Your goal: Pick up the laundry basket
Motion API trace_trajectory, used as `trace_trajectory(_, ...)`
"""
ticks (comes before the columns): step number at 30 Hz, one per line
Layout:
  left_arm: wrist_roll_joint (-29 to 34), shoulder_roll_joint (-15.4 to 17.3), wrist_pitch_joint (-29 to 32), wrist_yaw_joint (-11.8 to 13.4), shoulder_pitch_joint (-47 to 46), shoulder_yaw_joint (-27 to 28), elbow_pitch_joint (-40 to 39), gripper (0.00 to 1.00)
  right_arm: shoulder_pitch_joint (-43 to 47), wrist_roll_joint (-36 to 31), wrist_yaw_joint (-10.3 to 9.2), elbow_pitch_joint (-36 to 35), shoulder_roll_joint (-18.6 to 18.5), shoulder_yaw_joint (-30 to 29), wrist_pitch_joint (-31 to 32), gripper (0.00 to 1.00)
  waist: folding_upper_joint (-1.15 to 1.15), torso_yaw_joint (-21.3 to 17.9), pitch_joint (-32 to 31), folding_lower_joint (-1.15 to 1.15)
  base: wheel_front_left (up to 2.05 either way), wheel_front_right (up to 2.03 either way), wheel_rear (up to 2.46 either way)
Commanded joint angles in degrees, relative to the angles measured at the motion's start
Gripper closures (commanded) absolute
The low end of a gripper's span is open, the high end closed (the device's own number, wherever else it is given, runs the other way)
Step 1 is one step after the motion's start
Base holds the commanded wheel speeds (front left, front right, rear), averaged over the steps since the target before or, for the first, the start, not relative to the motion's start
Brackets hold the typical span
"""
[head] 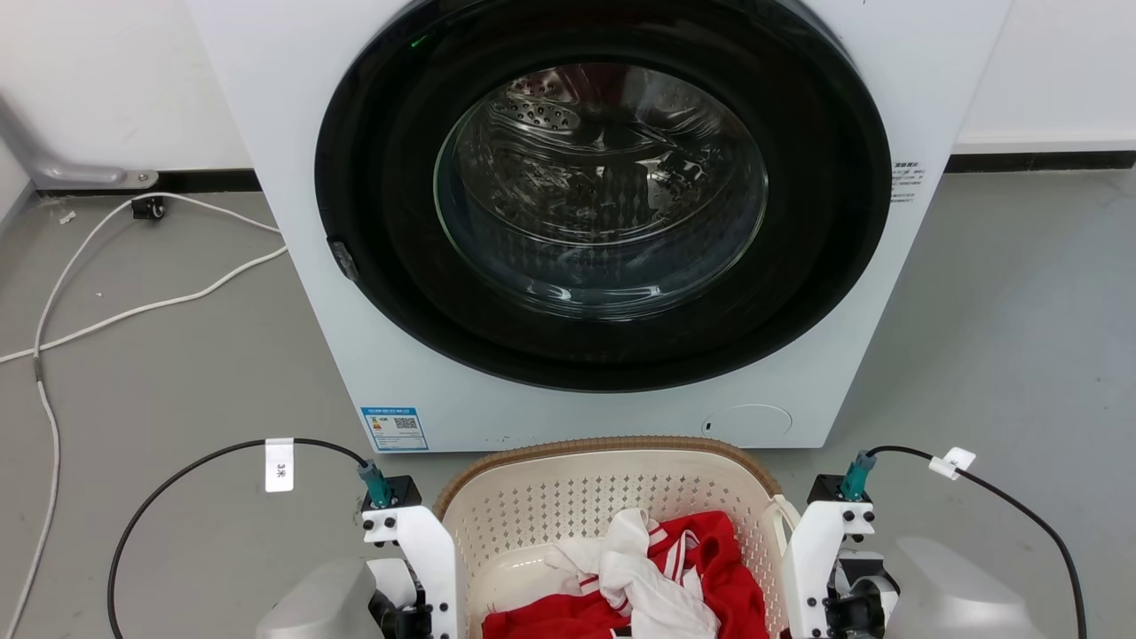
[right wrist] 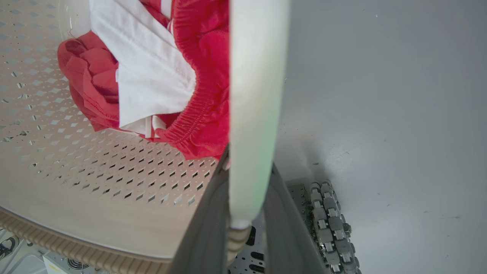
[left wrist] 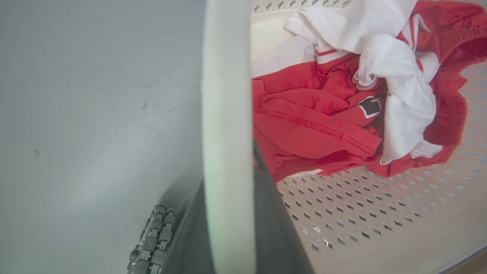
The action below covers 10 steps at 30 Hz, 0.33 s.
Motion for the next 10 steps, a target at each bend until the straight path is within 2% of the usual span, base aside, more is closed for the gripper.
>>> trace_trajectory(1,-0.7,-2.4,0.1,-0.9,0.7,-0.2,-1.5,1.00,0.2,1.0,0.83,-1.2,2.8,-0.1,-0.4,1.00,0.00,0.0,0.0,0.00,0.00,0.00,0.00)
trace_trajectory(10,-1.1,-2.4,-0.4,-0.9,0.5,-0.7,-1.5,1.00,0.3,1.4,0.83,-1.1,3.0,0.1,-0.3,1.00,0.00,-0.1,-0.2,0.00,0.00,0.00,0.00)
